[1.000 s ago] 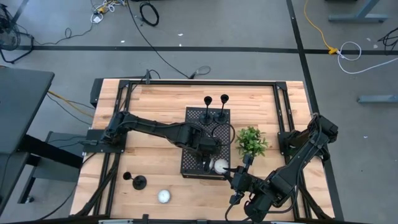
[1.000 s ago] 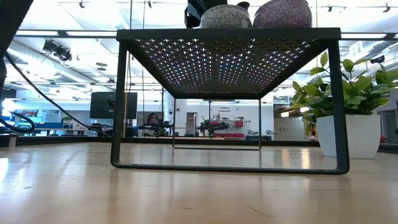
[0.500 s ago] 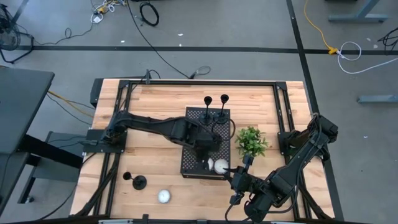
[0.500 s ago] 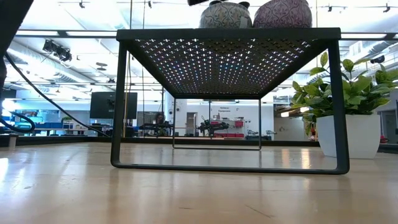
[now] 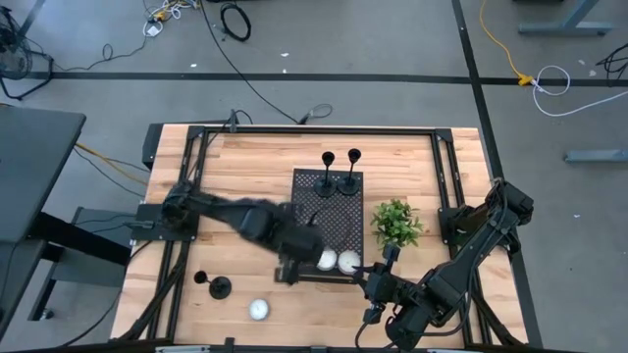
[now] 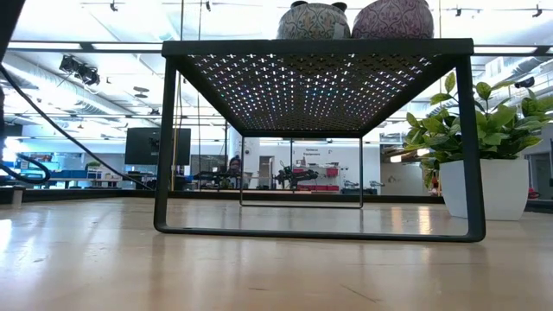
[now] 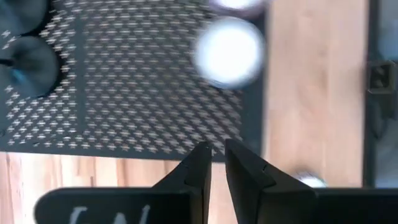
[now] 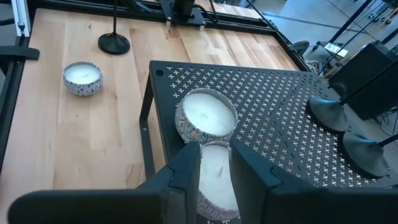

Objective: Pick & Place candle stick holders
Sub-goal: Put the white candle on the shelf aligned with the other white candles

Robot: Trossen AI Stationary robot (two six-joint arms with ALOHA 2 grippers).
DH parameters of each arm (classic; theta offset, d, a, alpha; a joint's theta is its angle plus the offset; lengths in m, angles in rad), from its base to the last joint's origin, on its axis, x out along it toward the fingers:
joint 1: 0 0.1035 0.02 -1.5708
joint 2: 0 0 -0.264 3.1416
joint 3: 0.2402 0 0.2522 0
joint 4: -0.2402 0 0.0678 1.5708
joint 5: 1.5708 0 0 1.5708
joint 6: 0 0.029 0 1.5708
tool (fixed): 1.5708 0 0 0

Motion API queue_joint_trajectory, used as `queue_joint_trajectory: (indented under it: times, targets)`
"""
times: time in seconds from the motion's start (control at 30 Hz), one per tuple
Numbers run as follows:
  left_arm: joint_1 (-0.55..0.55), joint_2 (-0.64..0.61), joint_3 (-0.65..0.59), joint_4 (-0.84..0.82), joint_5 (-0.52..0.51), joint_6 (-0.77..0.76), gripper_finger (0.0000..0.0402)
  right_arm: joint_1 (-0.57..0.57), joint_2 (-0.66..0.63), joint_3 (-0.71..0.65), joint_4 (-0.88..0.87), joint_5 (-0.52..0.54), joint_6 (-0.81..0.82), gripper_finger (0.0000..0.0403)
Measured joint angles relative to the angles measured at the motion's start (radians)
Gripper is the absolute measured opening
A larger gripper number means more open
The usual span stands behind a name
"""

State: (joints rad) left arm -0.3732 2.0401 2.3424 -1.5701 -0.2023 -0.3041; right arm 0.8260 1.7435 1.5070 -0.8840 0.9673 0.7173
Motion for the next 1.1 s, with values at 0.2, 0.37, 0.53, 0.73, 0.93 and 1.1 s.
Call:
queue_joint_trajectory:
  times: [0.2,0.37,0.53,0.73,0.93,1.1]
  targets:
    - [-0.108,-0.021,-0.014,-0.001,-0.013,-0.056,0.005,0.0,0.0,0.0,0.006,-0.012,0.0,0.0086]
    - [-0.18,-0.023,-0.031,-0.002,-0.01,-0.136,0.005,0.0,0.0,0.0,0.01,-0.018,0.001,0.0086]
    - [-0.244,-0.03,-0.139,0.0,-0.001,-0.234,0.005,0.0,0.0,0.0,0.011,-0.019,0.003,0.0086]
    - [-0.316,-0.057,-0.301,-0.003,0.012,-0.349,0.005,0.0,0.0,0.0,0.028,-0.019,0.003,0.0086]
    - [-0.393,-0.082,-0.413,-0.003,-0.019,-0.453,0.005,0.0,0.0,0.0,0.054,-0.018,0.003,0.0086]
    - [-0.447,-0.112,-0.516,0.005,-0.044,-0.516,0.005,-0.001,0.0,0.0,0.096,-0.018,-0.017,0.0086]
